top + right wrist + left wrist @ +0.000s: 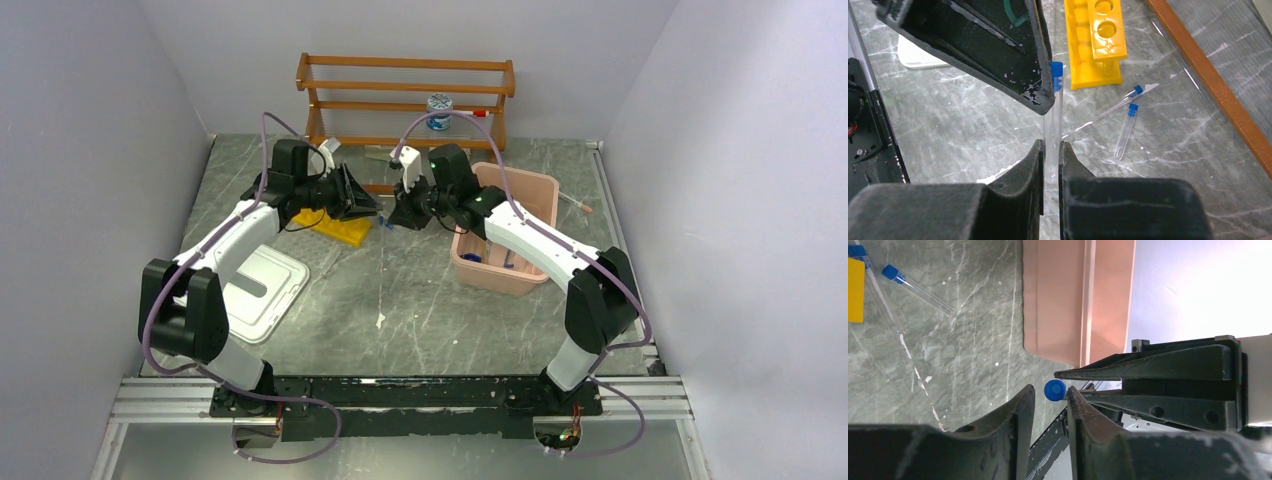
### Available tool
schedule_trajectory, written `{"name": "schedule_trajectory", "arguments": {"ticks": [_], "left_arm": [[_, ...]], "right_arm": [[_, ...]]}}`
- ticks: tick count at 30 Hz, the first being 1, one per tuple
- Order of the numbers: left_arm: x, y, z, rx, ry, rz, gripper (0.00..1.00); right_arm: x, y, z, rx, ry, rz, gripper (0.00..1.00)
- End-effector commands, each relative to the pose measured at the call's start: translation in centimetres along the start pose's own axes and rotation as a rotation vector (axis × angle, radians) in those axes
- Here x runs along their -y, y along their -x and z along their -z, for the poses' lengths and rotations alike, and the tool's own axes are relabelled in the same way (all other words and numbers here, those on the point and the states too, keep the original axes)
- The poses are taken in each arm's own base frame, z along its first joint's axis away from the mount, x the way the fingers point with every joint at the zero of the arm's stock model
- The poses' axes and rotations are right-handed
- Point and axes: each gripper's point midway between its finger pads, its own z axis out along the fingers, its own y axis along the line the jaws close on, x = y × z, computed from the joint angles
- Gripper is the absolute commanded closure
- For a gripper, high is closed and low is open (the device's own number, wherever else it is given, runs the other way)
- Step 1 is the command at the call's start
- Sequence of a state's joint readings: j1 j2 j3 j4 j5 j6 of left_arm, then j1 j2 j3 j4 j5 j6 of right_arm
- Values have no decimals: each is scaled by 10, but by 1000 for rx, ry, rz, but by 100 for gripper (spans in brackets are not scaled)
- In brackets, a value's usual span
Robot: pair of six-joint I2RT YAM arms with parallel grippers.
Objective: Organize the chemistry lab equipment
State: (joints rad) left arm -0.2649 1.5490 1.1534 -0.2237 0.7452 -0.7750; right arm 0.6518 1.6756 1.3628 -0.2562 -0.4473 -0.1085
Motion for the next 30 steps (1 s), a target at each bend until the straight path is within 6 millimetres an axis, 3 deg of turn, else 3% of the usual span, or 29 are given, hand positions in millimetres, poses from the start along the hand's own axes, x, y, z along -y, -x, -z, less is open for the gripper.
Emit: {"name": "schedule_trajectory", "arguments": {"ticks": [1, 5, 10, 12, 15, 17, 19, 26, 30], "left_arm": [[10, 1, 1, -22, -24, 3, 68], [10, -2, 0, -36, -33, 8, 76], [19, -2, 6, -13, -70, -27, 95], [19, 0, 7, -1, -66, -58, 95], [13, 6, 13, 47, -3, -124, 95], [-6, 16, 22, 116, 138, -184, 95], [-27, 26, 36, 183, 289, -250, 95], [-96, 52, 113, 417, 808, -380, 95], [-121, 52, 140, 487, 974, -385, 95]], "right_arm": [[-8, 0, 5, 1, 38, 45, 96], [-10, -4, 6, -6, 51, 61, 95], [-10, -3, 5, -11, 51, 68, 92], [-8, -1, 6, -4, 36, 60, 79], [-7, 6, 9, 15, 13, 18, 44], [-5, 15, 12, 47, -13, -18, 33], [-3, 19, 16, 72, -37, -54, 30], [-4, 8, 24, 106, -97, -195, 30], [-8, -6, 26, 109, -103, -265, 30]]}}
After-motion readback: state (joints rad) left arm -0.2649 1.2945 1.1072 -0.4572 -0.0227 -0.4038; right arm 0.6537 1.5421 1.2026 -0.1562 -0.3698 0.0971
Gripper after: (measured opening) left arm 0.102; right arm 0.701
